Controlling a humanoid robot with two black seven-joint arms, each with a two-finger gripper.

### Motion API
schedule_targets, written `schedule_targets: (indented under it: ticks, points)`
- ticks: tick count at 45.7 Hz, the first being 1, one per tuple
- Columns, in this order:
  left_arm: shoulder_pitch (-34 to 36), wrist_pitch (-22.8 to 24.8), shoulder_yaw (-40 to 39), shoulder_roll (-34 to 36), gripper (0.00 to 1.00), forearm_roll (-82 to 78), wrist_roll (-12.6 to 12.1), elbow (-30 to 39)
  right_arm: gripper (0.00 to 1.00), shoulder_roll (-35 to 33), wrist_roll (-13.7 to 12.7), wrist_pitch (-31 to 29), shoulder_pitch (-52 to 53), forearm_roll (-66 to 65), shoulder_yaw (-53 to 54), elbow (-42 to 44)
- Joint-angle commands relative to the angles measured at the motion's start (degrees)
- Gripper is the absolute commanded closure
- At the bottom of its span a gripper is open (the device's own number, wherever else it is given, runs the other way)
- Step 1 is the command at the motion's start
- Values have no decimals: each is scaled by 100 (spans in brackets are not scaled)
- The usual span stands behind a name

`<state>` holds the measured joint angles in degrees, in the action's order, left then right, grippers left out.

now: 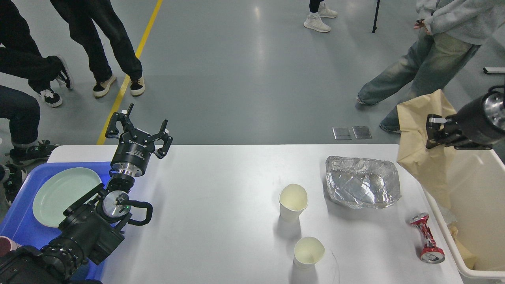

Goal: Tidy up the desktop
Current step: 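Lift the beige cloth with the right gripper and drop it into the white bin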

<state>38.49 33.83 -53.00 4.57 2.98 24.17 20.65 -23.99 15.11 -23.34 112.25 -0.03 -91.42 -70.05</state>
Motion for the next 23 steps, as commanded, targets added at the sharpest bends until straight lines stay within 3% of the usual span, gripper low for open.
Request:
schedule_targets:
  ticks: [1,12,22,23]
  points:
    - [0,0,0,0,3,1,0,1,100,-159,-8,671,-1239,47,-69,947]
    - [0,0,0,0,3,1,0,1,100,-247,-61,1507,-3875,1020,-86,3267]
    - [0,0,0,0,3,1,0,1,100,-387,-167,1885,-5766,2024,-7,4955]
    - [0,0,0,0,3,1,0,1,92,-405,-167,1859,-5915,2050,10,5105]
